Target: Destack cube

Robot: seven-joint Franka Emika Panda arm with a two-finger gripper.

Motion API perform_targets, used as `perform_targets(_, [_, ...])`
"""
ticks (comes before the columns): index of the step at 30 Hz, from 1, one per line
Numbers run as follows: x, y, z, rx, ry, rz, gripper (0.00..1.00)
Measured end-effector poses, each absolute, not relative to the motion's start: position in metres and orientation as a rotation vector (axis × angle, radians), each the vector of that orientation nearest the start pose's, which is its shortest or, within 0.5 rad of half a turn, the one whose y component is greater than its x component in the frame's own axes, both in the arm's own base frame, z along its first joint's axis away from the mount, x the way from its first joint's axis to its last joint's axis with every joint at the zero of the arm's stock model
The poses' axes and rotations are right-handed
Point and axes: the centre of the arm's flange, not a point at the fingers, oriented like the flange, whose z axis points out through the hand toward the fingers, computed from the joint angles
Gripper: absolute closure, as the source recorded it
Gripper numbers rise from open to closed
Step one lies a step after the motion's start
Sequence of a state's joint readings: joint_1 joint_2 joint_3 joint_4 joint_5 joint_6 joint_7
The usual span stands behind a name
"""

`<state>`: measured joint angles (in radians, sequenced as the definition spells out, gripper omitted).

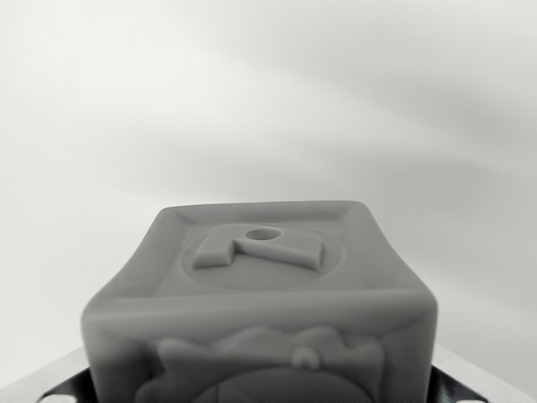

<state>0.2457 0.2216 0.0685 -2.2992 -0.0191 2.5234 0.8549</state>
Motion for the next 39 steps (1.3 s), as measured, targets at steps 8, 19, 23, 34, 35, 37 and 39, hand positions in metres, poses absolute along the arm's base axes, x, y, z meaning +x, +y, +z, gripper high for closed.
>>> perform_targets(8, [0.505, 0.178, 0.253, -3.037, 0.786, 0.000, 1.00])
perform_targets(19, [0.507, 0.199, 0.253, -3.048, 0.742, -0.001, 1.00])
perform_targets(23, [0.509, 0.207, 0.254, -3.052, 0.725, -0.001, 1.00])
perform_targets(34, [0.511, 0.226, 0.254, -3.061, 0.684, 0.001, 1.00])
perform_targets(35, [0.511, 0.228, 0.254, -3.062, 0.680, 0.001, 1.00])
perform_targets(37, [0.512, 0.232, 0.254, -3.063, 0.673, 0.000, 1.00])
perform_targets(39, [0.511, 0.233, 0.251, -3.064, 0.671, 0.002, 1.00])
